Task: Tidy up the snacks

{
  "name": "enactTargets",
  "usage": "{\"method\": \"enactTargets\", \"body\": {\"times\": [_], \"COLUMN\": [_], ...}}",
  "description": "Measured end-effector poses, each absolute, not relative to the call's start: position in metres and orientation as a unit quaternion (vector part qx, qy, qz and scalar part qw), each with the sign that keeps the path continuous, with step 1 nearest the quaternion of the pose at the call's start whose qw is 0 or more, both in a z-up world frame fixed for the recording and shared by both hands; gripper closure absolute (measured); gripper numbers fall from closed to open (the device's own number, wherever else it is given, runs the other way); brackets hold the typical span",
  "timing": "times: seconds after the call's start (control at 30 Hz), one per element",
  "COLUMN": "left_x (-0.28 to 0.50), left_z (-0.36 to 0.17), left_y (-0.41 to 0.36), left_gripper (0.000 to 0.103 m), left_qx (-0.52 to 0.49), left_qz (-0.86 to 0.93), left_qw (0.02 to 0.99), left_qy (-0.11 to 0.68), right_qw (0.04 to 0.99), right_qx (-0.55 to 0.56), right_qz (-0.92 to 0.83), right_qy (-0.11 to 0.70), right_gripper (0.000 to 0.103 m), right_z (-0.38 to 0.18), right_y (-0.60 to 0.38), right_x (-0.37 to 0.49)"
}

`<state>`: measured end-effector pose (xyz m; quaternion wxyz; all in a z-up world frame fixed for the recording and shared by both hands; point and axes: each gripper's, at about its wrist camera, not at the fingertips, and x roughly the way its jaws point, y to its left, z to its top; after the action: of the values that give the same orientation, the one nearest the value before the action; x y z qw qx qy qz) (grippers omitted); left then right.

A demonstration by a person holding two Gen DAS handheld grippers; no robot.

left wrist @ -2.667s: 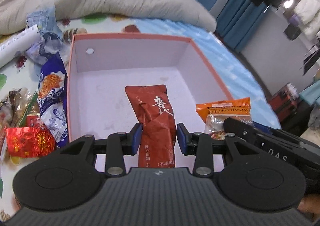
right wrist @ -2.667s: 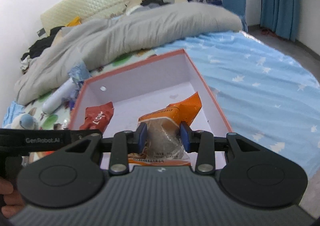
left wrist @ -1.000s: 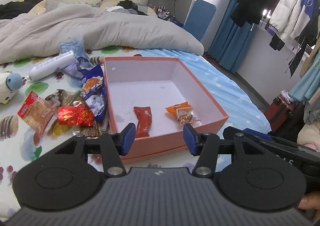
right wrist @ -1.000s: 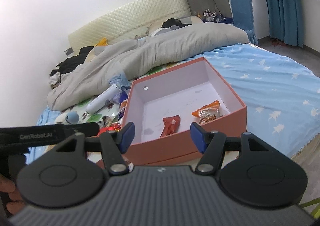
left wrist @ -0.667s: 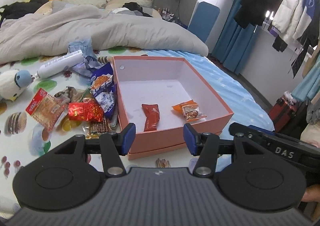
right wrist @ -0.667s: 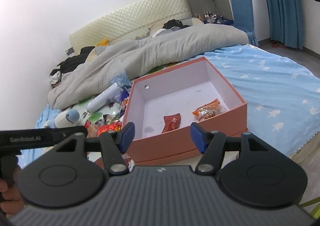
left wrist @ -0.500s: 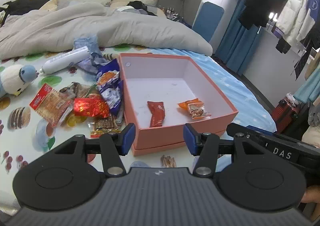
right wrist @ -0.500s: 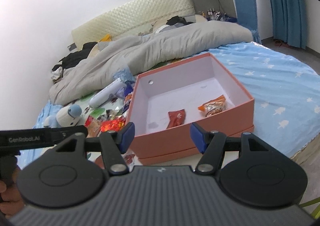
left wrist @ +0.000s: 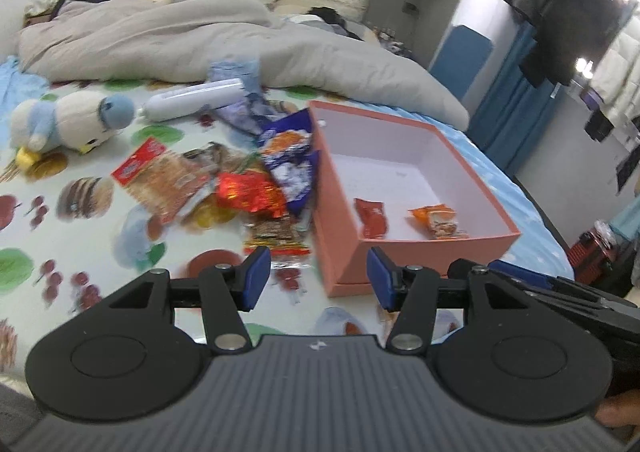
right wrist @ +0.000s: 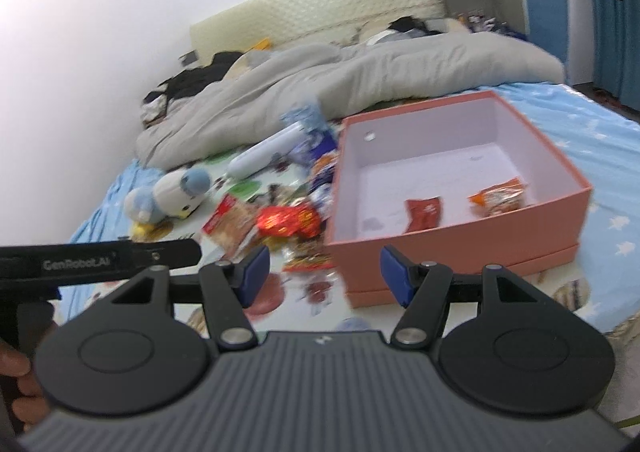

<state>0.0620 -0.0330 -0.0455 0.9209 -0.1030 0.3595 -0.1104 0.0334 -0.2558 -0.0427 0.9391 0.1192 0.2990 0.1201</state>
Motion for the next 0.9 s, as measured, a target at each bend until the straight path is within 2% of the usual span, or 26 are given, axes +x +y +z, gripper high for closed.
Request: {"method": "enactTargets", "body": {"times": [0.17, 0.33, 0.6, 0.77, 0.9], "left_x": [0.056, 0.059, 0.086, 0.116, 0.149], "left_z": [-0.067, -0.092, -0.146, -0.166, -0.176], "left_y": [-0.002, 0.022, 0.066, 0.080, 0.081], "left_gripper": [0.043, 0.035, 0.035, 0.035, 0.035], "left_qx": [-0.136, -0.153, -0.207, -0.206, -0.166], "left_qz": [-0.087, -0.061, -0.028, -0.039, -0.034], "left_qw": [0.916, 0.911, 0.889, 0.883, 0.889], "left_qy": [0.368, 0.377, 0.408, 0.419, 0.426], "right_qw": [0.932, 0.926, 0.922, 0.925, 0.924], "right_qx": [0.100, 0.078, 0.047, 0.031, 0.005], "right_qz": [0.149, 0.165, 0.169, 0.164, 0.169], "right_qy": [0.315, 0.329, 0.346, 0.341, 0.342], "right_gripper": [0.039, 0.039, 0.040, 0.040, 0.041], "right_z": [-0.052, -0.067, -0.089, -0.097, -0.108], "right_y": [-0.229, -0.207, -0.177, -0.162, -0.147], "right_x": [0.035, 0.041, 0.062, 0.075, 0.087]}}
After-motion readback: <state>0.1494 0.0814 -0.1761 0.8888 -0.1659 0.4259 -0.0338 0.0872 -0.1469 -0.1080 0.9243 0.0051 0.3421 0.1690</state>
